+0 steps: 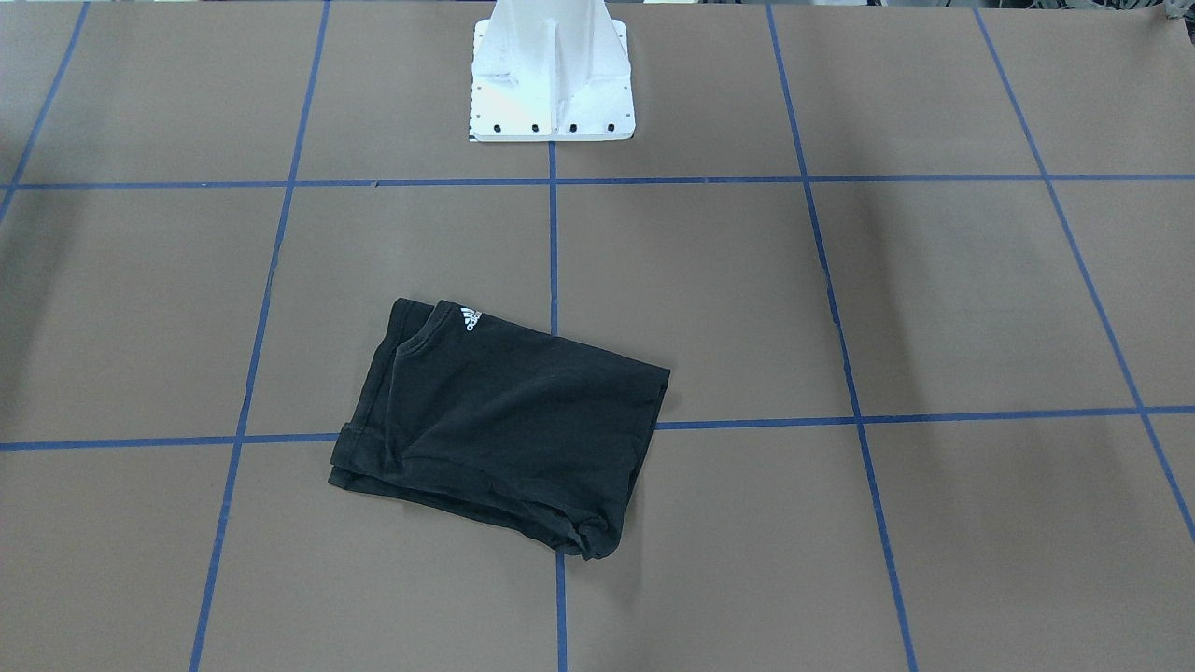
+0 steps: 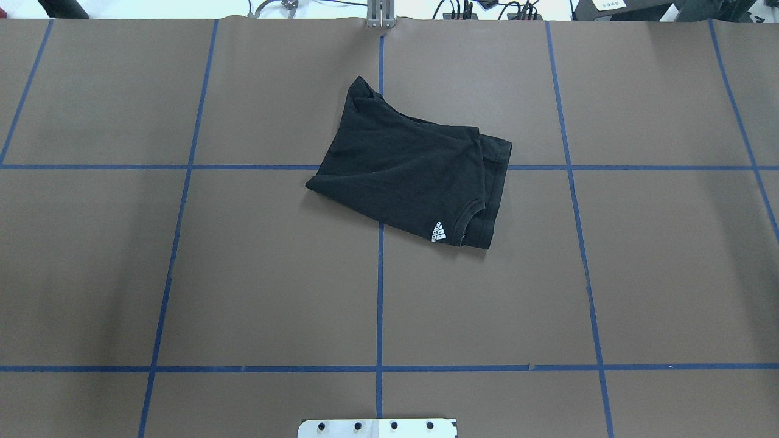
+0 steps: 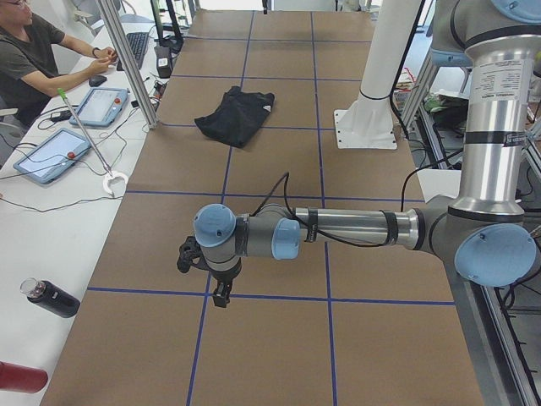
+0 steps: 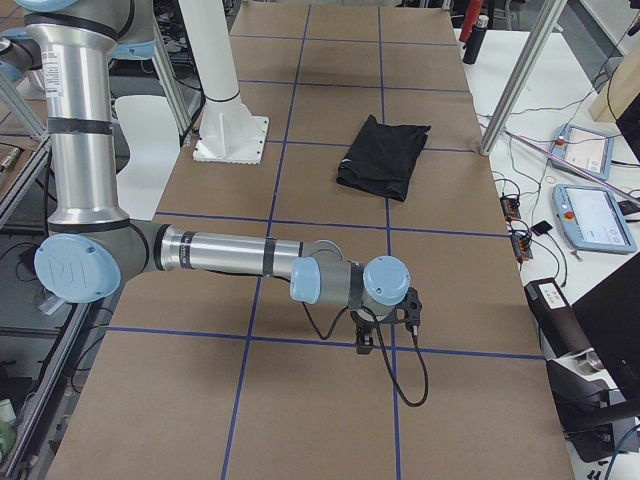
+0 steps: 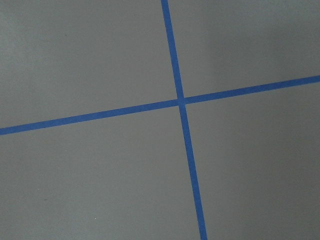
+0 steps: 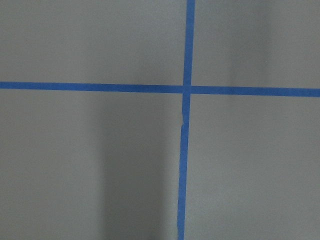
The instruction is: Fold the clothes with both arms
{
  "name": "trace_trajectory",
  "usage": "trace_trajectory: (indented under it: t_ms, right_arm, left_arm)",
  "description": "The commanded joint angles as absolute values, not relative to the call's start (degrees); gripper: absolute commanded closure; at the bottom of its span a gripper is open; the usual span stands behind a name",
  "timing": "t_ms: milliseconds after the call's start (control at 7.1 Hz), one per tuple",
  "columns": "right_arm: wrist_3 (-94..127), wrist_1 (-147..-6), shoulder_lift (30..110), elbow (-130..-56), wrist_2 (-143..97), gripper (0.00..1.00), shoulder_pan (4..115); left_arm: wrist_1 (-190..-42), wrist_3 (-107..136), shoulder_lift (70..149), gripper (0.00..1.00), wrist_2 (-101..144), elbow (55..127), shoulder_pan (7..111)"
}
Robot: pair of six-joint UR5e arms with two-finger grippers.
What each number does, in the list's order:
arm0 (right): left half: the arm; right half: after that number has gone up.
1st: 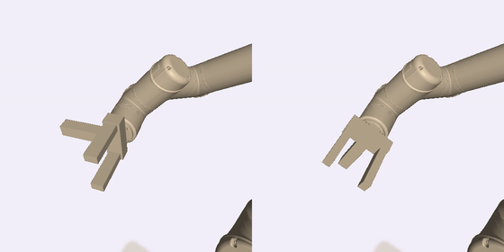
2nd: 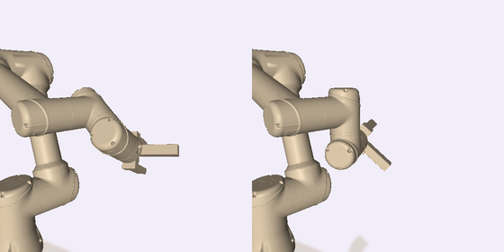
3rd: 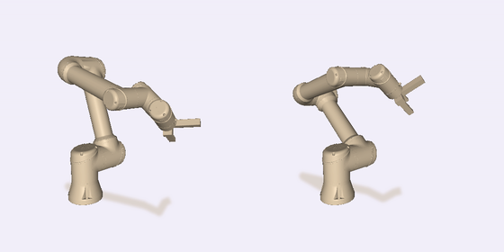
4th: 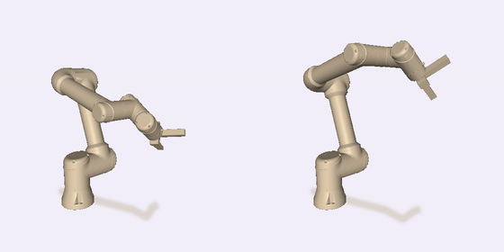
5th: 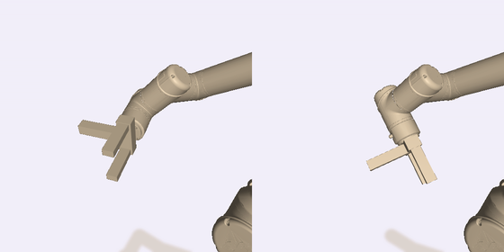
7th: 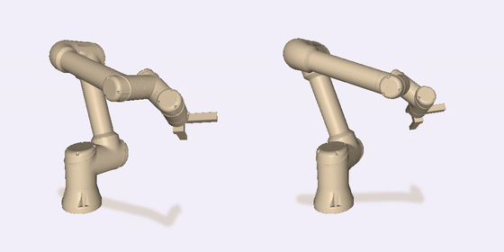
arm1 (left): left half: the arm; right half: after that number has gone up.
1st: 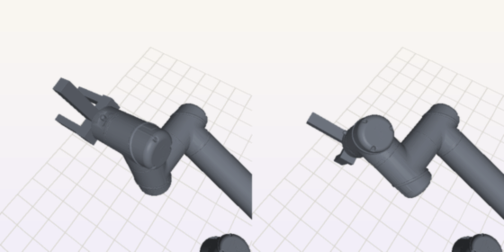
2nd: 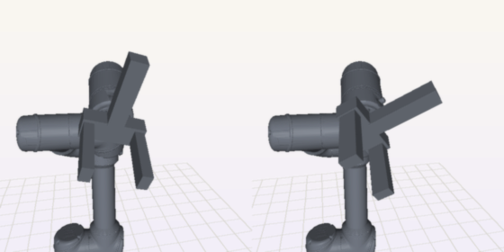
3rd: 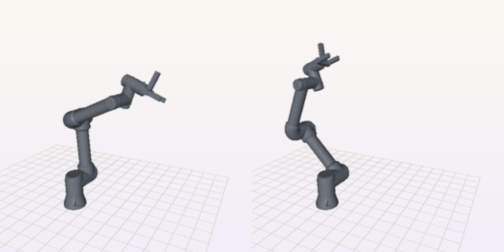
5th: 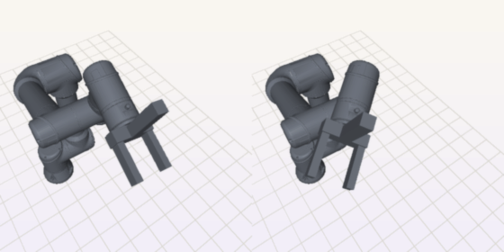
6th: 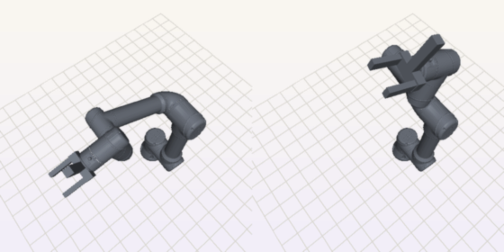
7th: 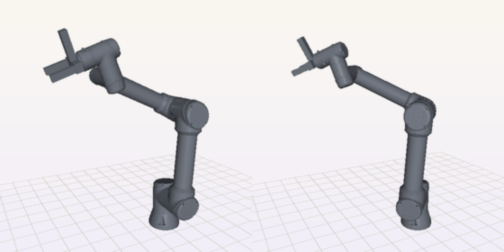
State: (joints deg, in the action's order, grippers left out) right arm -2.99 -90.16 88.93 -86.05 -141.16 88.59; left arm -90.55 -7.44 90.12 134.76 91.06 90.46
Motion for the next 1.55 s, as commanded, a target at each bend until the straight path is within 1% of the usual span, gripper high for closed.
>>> trace_trajectory:
  t_ms: [0,422,563,845,1408]
  right_arm:
    - [-3.0,-90.1,89.0,-86.0,-140.9,0.00,88.6]
    - [-3.1,-90.2,88.7,-86.3,-140.0,0.00,89.8]
    - [-3.1,-90.7,88.4,-87.5,-138.4,0.00,92.4]
    - [-3.1,-93.5,88.3,-90.1,-136.7,0.00,92.4]
    - [-3.0,-93.6,88.9,-90.1,-137.4,0.00,92.5]
  left_arm:
    - [-89.7,-7.3,89.8,0.00,133.2,90.3,90.4]
    - [-89.6,-7.3,89.8,0.00,133.2,89.6,90.4]
    - [-89.6,-7.3,89.8,0.00,133.2,89.6,90.4]
    - [-89.6,-7.3,89.9,0.00,133.2,89.9,90.5]
    - [-89.5,-7.0,89.8,0.00,133.4,89.8,90.5]
